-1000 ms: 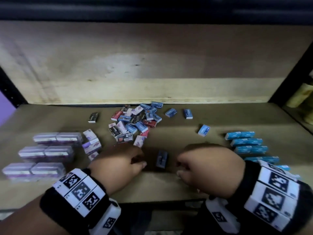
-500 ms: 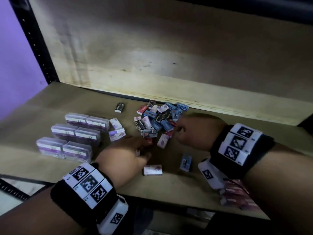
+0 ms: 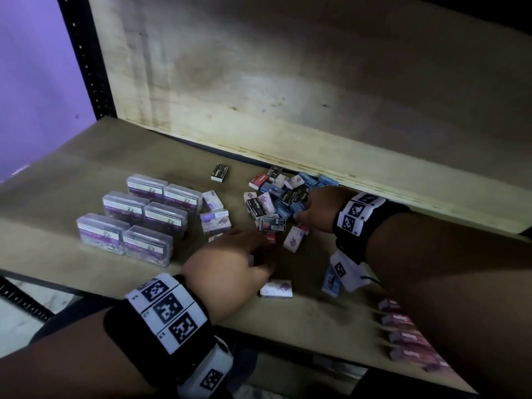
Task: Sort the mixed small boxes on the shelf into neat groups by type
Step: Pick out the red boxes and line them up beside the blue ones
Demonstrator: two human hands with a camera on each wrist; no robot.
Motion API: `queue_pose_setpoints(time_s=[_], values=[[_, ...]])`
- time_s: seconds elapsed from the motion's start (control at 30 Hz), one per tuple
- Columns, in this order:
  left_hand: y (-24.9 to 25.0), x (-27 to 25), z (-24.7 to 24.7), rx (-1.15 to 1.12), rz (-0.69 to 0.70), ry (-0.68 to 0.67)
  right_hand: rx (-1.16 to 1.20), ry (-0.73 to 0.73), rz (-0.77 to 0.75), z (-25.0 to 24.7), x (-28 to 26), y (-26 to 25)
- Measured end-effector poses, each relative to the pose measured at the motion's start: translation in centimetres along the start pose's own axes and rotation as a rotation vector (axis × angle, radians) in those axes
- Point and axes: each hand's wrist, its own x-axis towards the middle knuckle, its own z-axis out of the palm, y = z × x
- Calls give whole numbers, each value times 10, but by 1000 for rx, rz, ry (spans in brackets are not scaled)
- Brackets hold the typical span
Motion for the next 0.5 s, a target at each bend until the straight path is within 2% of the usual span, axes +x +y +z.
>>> queue_pose_setpoints(time_s=[0.13,0.33,0.5], values=[[-6,2,0,-35,-34,4,-35,-37,-26,2,2,0],[-12,5,3,-67,-57,-5,-143,-70,-44,-17,-21,2],[-16,9,4,-95,-54,-21,-347,-346,-24,-17,-43,9]])
